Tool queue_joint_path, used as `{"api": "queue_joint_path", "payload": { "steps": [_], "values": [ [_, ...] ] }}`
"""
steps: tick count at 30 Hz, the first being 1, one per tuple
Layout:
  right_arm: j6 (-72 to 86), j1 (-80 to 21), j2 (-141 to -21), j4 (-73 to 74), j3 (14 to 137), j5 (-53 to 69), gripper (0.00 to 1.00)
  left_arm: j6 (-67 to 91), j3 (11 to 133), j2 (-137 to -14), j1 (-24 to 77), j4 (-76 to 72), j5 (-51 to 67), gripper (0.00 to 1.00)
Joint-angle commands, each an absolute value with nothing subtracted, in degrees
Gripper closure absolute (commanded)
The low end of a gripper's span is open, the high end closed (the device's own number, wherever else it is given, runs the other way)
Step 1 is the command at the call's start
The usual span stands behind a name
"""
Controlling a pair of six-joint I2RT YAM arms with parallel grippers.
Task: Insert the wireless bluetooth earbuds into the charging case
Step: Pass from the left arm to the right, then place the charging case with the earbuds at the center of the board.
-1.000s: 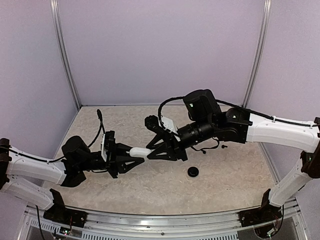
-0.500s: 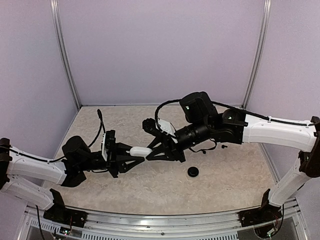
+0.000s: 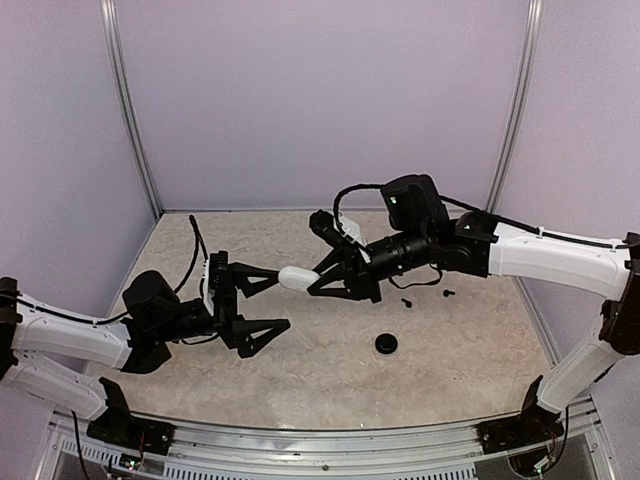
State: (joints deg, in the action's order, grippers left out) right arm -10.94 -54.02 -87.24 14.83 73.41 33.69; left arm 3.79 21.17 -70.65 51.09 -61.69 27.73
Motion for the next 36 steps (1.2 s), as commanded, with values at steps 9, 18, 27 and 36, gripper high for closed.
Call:
{"api": "queue_joint_path", "payload": {
  "steps": [9, 18, 27, 36],
  "values": [
    [-3.4, -38.5, -98.7, 13.0, 76.8, 40.6, 0.88, 14.1, 19.9, -64.0, 47.5, -60.3, 2.1, 0.01],
    [-2.1, -35.5, -118.9, 16.0, 89.6, 43.2, 0.88, 20.4, 21.4, -60.0, 45.4, -49.8, -11.2, 0.01],
    [-0.9, -33.4, -135.7, 20.8, 104.2, 43.6, 0.84, 17.5, 20.3, -59.0, 44.9, -48.7, -10.1, 0.01],
    [-2.3, -33.0, -138.8, 22.5, 106.8, 39.3, 0.66, 17.0, 20.3, -59.4, 44.7, -47.3, -10.6, 0.01]
  ]
}}
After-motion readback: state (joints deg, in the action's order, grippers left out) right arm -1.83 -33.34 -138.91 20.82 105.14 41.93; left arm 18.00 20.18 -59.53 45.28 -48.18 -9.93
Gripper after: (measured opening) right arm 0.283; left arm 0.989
